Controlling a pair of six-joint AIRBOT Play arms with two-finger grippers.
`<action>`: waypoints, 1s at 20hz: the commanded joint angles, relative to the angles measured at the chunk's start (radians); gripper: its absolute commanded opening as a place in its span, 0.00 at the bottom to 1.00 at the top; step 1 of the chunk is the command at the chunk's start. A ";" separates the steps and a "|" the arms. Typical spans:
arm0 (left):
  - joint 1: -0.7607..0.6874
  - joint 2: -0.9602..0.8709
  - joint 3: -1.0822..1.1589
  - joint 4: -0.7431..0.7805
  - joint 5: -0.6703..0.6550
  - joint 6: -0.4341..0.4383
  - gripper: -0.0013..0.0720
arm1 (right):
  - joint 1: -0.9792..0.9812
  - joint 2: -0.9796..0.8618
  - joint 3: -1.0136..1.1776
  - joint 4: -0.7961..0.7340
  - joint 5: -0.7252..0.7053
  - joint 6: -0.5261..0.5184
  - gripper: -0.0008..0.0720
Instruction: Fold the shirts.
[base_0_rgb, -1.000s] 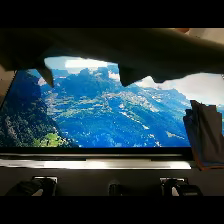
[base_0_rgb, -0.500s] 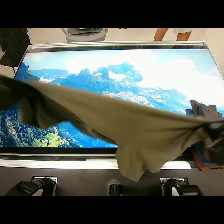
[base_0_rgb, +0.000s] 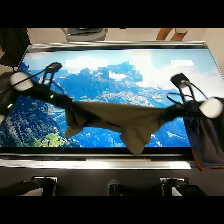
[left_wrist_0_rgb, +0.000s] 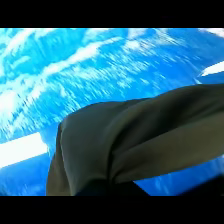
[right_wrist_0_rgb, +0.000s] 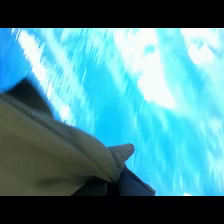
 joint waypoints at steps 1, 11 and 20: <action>0.085 -0.301 0.222 -0.047 0.027 0.030 0.06 | 0.000 -0.278 0.020 0.154 -0.439 0.088 0.08; 0.344 -0.394 0.326 -0.251 -0.267 -0.023 1.00 | -0.230 -0.322 0.085 0.449 -0.034 -0.124 0.91; 0.381 -0.179 -0.296 -0.216 -0.105 0.074 1.00 | -0.315 -0.323 -0.135 0.432 0.372 -0.287 0.96</action>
